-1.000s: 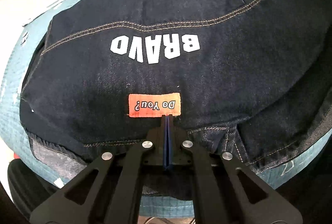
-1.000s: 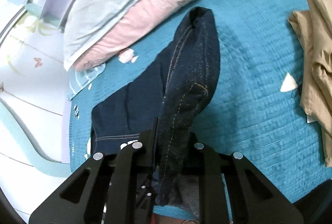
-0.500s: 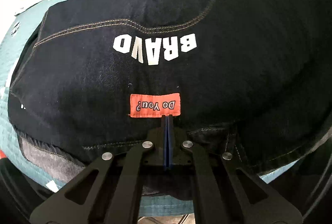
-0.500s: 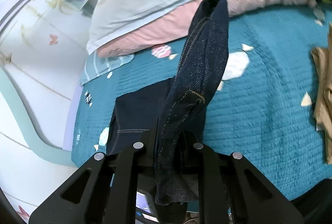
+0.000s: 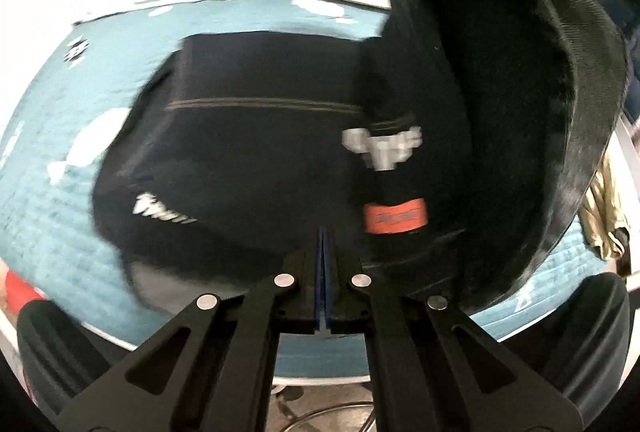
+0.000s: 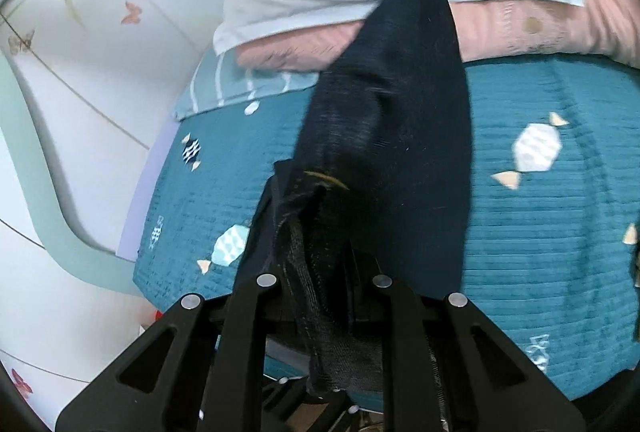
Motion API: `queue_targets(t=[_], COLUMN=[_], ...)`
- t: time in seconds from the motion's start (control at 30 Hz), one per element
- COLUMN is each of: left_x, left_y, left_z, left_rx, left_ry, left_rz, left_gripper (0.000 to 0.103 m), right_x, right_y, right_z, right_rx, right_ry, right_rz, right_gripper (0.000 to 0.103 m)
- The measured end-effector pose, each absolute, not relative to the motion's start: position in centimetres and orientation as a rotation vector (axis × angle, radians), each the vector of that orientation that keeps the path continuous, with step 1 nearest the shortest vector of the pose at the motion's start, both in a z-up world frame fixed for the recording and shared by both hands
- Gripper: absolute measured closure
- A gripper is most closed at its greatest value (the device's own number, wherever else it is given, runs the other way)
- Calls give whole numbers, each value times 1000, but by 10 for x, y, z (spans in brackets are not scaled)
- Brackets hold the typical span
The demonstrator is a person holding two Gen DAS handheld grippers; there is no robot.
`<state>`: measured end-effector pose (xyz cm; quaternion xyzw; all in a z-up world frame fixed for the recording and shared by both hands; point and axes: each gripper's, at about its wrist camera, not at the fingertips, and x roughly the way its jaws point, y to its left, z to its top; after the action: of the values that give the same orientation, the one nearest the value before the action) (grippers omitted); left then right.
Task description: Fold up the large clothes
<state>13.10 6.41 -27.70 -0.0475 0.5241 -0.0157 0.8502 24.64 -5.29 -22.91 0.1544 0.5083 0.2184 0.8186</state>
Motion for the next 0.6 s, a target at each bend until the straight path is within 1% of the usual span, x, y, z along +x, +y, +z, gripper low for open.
queue_targets(t=[0.27, 0.53, 0.57, 0.6], left_x=[122, 109, 108, 106], left_y=[151, 219, 226, 229], left_z=[-274, -279, -280, -280], left_rx=[-212, -291, -293, -292], left_ry=[1115, 1143, 1144, 1147], left_rz=[125, 274, 290, 298], left_gripper=[101, 101, 101, 101], right_x=[258, 254, 253, 252], right_y=[26, 101, 105, 111], right_z=[-268, -329, -335, -345], right_rx=[268, 175, 172, 163], right_ry=[1191, 1304, 1310, 1323], right_rz=[533, 558, 553, 548], right_gripper=[89, 89, 89, 86])
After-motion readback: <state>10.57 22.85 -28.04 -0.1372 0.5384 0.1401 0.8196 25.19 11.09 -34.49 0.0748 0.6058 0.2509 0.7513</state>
